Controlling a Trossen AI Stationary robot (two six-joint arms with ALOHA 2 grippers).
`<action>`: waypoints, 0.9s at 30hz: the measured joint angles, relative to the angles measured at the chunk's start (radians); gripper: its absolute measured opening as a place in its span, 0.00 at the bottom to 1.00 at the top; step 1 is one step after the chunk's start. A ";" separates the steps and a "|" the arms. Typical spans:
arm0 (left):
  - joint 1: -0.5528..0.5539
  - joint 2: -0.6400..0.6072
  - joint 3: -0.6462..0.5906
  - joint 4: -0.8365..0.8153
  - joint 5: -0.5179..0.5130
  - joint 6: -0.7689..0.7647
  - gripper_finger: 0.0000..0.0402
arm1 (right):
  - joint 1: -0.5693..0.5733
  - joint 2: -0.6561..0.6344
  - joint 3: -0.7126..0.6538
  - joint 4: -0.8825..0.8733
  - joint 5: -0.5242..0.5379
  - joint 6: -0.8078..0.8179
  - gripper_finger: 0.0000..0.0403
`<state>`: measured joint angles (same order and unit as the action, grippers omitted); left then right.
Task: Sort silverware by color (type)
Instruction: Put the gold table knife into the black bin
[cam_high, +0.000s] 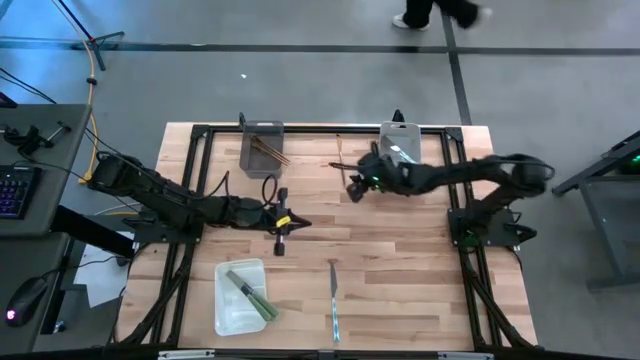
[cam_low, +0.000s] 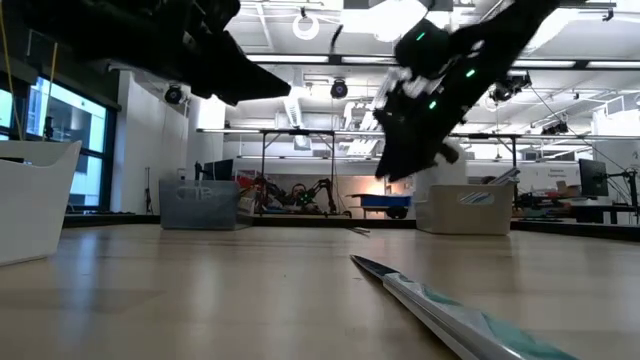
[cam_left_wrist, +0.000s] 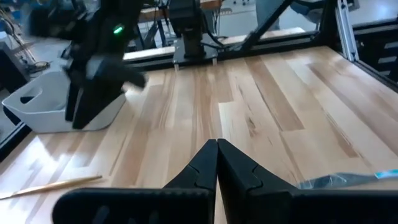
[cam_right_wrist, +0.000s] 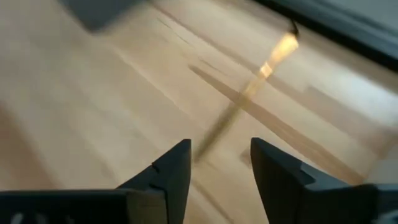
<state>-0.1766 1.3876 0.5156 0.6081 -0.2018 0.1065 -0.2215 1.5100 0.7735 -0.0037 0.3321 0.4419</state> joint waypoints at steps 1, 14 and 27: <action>0.000 0.000 0.000 -0.007 0.000 0.001 0.00 | -0.016 0.041 0.032 -0.042 0.000 0.017 0.38; 0.000 0.000 0.000 -0.042 0.000 0.002 0.00 | -0.106 0.403 0.321 -0.226 -0.106 0.059 0.37; -0.001 0.000 0.000 -0.043 0.000 0.002 0.00 | -0.105 0.451 0.357 -0.258 -0.093 0.085 0.26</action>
<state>-0.1780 1.3876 0.5152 0.5646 -0.2016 0.1085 -0.3267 1.9606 1.1301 -0.2614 0.2386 0.5267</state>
